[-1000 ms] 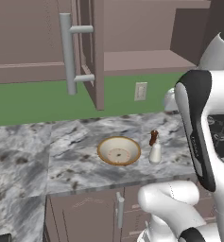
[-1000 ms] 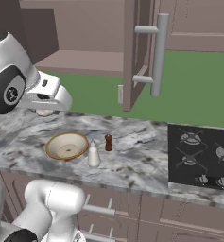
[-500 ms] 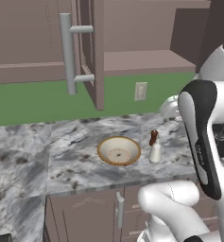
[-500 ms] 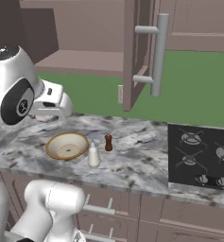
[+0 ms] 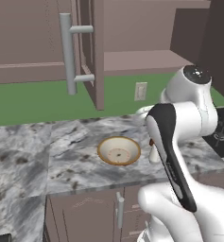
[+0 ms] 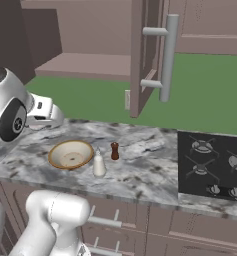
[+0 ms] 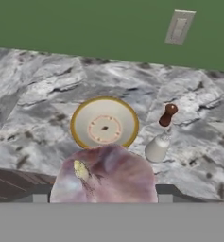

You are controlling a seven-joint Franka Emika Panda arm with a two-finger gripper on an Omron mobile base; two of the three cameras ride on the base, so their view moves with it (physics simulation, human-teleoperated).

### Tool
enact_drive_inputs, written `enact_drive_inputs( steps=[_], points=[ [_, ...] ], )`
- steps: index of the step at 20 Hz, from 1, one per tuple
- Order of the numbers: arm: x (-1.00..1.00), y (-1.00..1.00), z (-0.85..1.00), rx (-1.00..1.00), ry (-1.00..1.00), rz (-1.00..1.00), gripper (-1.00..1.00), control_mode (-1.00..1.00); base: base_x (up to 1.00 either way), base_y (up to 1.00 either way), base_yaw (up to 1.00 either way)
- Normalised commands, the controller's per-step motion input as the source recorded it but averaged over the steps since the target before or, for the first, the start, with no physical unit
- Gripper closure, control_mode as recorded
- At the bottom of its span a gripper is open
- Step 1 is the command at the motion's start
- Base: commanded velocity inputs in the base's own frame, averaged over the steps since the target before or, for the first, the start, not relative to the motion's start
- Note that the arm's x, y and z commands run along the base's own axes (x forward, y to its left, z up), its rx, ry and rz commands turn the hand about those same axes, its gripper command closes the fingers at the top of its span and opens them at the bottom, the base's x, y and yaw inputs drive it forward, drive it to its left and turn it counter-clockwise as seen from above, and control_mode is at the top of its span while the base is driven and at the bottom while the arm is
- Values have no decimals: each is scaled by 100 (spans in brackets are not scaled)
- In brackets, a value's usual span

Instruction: Retrieve the bottle and the shaker from the cabinet and place them next to the mixing bowl on the counter. Then add garlic from the fridge to the mixing bowl.

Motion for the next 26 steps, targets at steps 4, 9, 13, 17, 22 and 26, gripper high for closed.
enact_drive_inputs(
  steps=[4, 9, 13, 17, 22, 26],
  points=[
    [31, 9, -17, -1, 8, 0, 100, -100, 0, 0, 0],
    [25, 0, -27, 0, 10, 0, 100, -100, 0, 0, 0],
    [29, 0, -49, 0, 15, 0, 100, -100, 0, 0, 0],
    [27, 2, -60, 0, 14, 0, 100, -100, 0, 0, 0],
    [21, 14, -51, -2, 13, 0, 100, -100, 0, 0, 0],
    [15, 12, -41, -3, 14, 0, 100, -100, 0, 0, 0]
  ],
)
